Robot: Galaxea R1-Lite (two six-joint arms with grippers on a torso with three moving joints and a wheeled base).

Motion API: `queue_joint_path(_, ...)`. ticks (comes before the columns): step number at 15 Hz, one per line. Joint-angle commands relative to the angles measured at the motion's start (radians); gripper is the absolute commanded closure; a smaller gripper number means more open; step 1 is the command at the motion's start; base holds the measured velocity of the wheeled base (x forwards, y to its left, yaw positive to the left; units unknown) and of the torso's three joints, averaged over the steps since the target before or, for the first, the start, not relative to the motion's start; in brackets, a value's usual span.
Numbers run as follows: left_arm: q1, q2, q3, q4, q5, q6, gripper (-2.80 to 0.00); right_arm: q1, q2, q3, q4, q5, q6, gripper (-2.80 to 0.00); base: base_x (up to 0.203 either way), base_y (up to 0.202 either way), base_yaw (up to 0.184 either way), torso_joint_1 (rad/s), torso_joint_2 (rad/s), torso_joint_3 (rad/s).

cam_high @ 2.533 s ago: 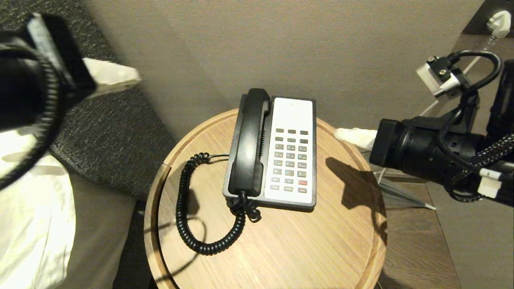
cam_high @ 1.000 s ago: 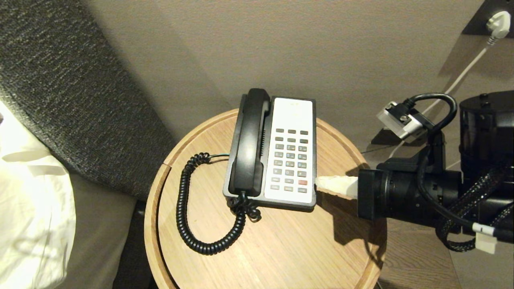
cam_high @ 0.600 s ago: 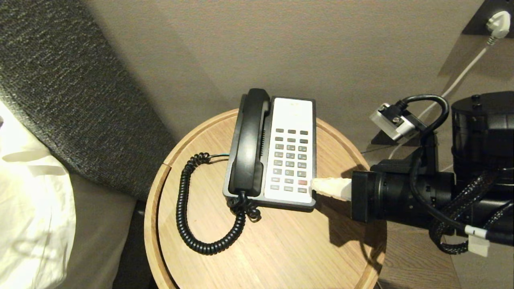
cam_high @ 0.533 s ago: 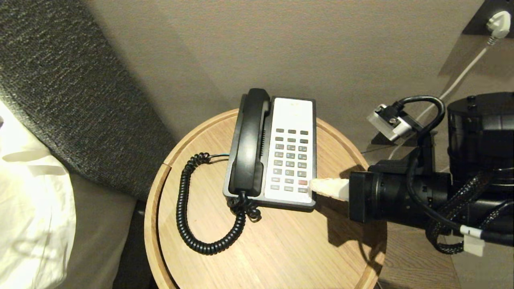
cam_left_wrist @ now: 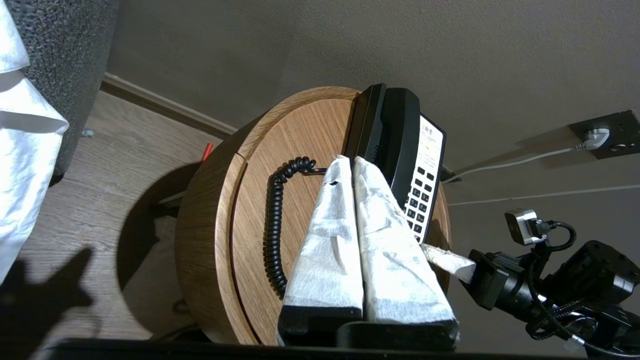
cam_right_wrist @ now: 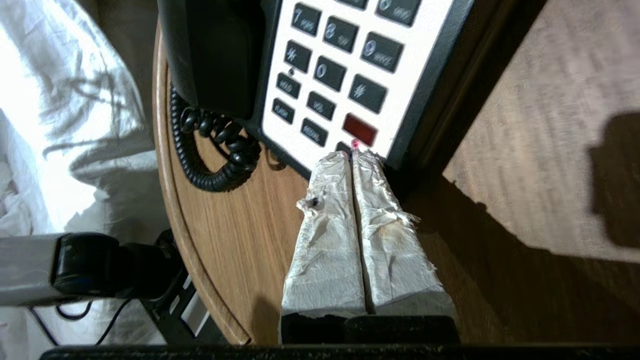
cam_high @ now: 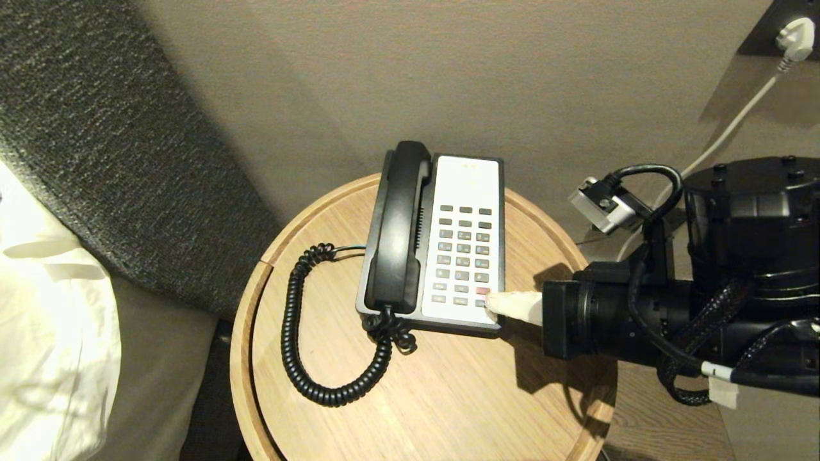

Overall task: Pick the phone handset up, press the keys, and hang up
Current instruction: End the call using the dial pad

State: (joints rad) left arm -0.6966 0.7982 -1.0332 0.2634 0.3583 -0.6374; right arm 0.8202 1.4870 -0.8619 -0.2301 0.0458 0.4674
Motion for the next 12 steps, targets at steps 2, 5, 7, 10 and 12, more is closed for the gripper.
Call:
queue_joint_path(2, 0.000, -0.002, 0.005, 0.000, 0.002, -0.004, 0.00, 0.000, 0.009, 0.000, -0.002, 0.011, 0.003, 0.00, 0.000, 0.000, 0.000, 0.000, 0.00, 0.000)
queue_joint_path(5, 0.000, -0.002, 0.005, 0.000, 0.002, -0.004, 0.00, 0.000, 0.015, 0.000, -0.002, 0.009, 0.000, 0.00, 0.000, 0.000, 0.000, 0.000, 0.00, 0.000)
queue_joint_path(7, 0.000, -0.004, 0.005, 0.000, 0.002, -0.004, 0.00, 0.000, 0.016, 0.003, -0.003, 0.009, -0.003, 0.00, 0.000, 0.000, 0.000, 0.000, 0.00, 0.000)
queue_joint_path(10, 0.000, -0.005, 0.005, 0.000, 0.002, -0.004, 0.00, 0.000, 0.026, 0.001, -0.003, 0.005, -0.007, 0.00, 0.000, 0.000, 0.000, 0.000, 0.00, 0.000)
queue_joint_path(12, 0.000, -0.006, 0.005, 0.001, 0.002, -0.004, 0.00, 0.000, 0.030, 0.003, -0.005, 0.005, -0.011, 0.00, 0.000, 0.000, 0.000, 0.000, 0.00, 0.000)
